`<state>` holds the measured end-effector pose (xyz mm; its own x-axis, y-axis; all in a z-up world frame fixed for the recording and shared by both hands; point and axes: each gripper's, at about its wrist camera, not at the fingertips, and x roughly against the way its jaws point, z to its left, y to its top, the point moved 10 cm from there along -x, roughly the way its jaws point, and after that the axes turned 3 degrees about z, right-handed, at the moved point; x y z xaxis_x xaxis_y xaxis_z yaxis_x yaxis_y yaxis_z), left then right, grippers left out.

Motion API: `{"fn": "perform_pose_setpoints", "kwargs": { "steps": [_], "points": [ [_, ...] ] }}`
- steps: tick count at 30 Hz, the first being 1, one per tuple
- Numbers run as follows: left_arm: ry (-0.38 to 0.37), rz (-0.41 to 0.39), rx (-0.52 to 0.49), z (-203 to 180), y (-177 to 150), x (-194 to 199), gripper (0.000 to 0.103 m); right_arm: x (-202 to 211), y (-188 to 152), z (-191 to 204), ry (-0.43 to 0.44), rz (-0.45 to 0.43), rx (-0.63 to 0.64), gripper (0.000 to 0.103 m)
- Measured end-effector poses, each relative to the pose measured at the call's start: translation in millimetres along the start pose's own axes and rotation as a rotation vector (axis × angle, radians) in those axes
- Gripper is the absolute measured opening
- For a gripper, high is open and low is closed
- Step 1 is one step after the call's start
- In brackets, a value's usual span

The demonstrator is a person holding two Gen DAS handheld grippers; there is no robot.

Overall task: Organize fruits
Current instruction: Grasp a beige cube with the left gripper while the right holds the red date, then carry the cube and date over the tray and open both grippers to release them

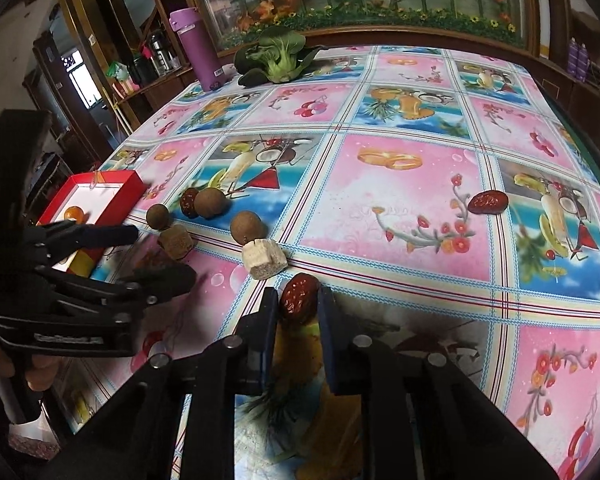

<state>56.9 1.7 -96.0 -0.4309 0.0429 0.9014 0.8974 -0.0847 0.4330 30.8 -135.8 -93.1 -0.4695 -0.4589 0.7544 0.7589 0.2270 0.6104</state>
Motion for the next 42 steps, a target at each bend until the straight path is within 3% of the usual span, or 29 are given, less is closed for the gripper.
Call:
{"fn": "perform_pose_setpoints", "kwargs": {
  "steps": [2,7,20,25,31,37,42],
  "points": [
    [-0.013,0.01,-0.016,-4.0,-0.8,-4.8,0.086,-0.2,0.3,-0.3,0.005,-0.002,-0.003,0.018],
    [-0.022,0.005,-0.039,-9.7,1.7,-9.0,0.077,0.0,0.8,-1.3,0.015,-0.005,-0.014,0.017],
    [-0.037,-0.044,-0.04,-8.5,6.6,-3.9,0.016,7.0,1.6,1.0,0.057,-0.034,-0.045,0.017],
    [-0.054,-0.052,-0.018,-6.8,-0.5,3.3,0.016,11.8,2.1,2.8,0.078,-0.052,-0.064,0.017],
    [-0.065,-0.115,0.004,0.8,-13.4,39.8,0.016,15.1,-0.8,24.1,0.138,-0.042,-0.078,0.017],
    [-0.064,-0.208,0.045,21.9,-31.3,88.5,0.015,18.9,4.9,74.5,0.188,-0.039,-0.015,0.017],
    [-0.007,-0.258,0.093,55.0,-48.4,109.9,0.016,18.0,9.7,126.0,0.21,-0.028,0.084,0.017]
  ]
}}
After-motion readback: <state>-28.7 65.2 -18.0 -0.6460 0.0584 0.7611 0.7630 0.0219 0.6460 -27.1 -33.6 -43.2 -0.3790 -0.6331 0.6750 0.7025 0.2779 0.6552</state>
